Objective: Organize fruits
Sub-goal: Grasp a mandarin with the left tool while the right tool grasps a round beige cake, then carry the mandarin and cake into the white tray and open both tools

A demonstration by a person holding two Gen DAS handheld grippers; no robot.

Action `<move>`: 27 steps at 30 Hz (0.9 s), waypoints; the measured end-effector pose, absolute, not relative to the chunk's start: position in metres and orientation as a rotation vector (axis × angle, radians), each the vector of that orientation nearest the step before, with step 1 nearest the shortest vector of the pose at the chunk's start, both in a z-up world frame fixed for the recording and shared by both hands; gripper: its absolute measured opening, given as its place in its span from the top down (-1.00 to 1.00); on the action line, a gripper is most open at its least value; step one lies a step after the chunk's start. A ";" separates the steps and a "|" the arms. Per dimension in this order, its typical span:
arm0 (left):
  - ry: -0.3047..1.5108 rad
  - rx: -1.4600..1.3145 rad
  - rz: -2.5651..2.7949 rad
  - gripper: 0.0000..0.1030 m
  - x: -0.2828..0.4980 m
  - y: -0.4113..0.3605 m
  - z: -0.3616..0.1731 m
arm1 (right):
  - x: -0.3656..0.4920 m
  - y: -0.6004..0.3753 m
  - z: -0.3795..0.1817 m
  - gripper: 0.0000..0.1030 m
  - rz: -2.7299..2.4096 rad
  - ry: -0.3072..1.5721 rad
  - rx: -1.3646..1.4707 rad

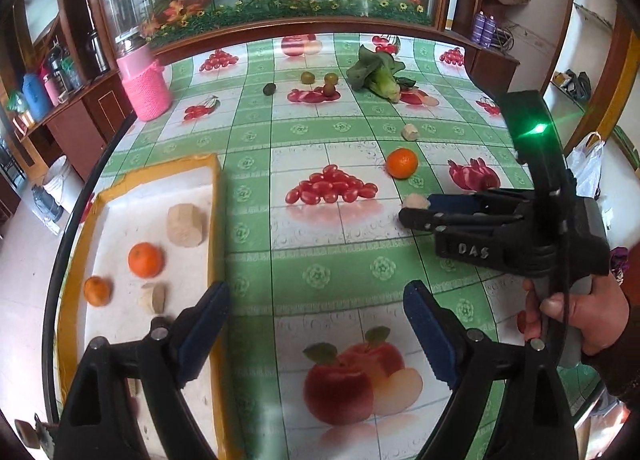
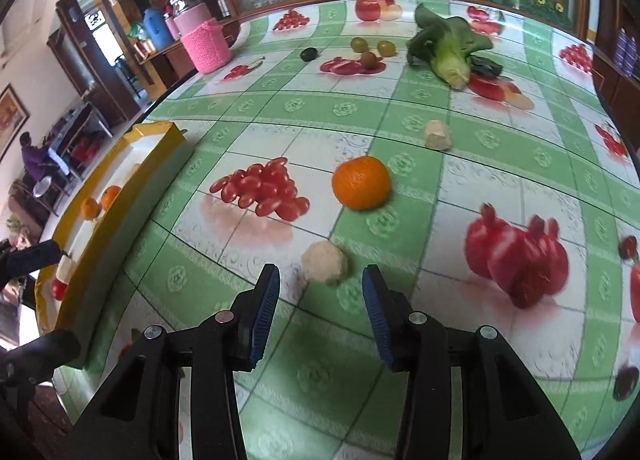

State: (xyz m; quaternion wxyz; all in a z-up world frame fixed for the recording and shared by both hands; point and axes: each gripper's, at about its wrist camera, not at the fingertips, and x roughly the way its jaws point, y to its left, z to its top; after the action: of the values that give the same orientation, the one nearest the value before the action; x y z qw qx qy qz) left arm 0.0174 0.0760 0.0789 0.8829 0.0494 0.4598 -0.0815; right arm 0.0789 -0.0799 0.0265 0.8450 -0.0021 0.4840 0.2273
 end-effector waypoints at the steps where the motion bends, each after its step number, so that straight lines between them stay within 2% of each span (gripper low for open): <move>1: 0.957 0.108 -0.165 -0.74 0.021 0.074 0.079 | 0.080 -0.077 0.024 0.45 0.483 1.021 -0.022; 2: 0.956 0.112 -0.161 -0.74 0.026 0.073 0.079 | 0.079 -0.076 0.024 0.53 0.477 1.000 -0.047; 8: 0.966 0.126 -0.166 -0.74 0.067 0.047 0.073 | 0.065 -0.108 0.034 0.52 0.436 0.933 -0.028; 15: 0.976 0.152 -0.235 -0.70 0.118 -0.021 0.047 | 0.036 -0.167 0.036 0.51 0.313 0.919 -0.005; 17: 0.969 0.181 -0.238 -0.44 0.129 -0.036 0.038 | 0.034 -0.176 0.034 0.51 0.302 0.931 0.024; 18: 0.976 0.194 -0.241 -0.15 0.135 -0.042 0.032 | 0.033 -0.180 0.033 0.51 0.299 0.934 0.038; 19: 0.995 0.199 -0.243 0.24 0.141 -0.045 0.026 | 0.033 -0.182 0.032 0.51 0.298 0.936 0.049; 27: 0.990 0.057 -0.282 0.28 0.133 -0.023 0.029 | 0.031 -0.184 0.037 0.51 0.295 0.925 0.080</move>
State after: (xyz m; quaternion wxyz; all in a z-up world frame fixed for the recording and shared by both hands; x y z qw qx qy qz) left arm 0.1328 -0.0233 0.0291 0.8700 0.0274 0.4735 -0.1349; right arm 0.0306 -0.1839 0.0365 0.8837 0.0383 0.4444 0.1419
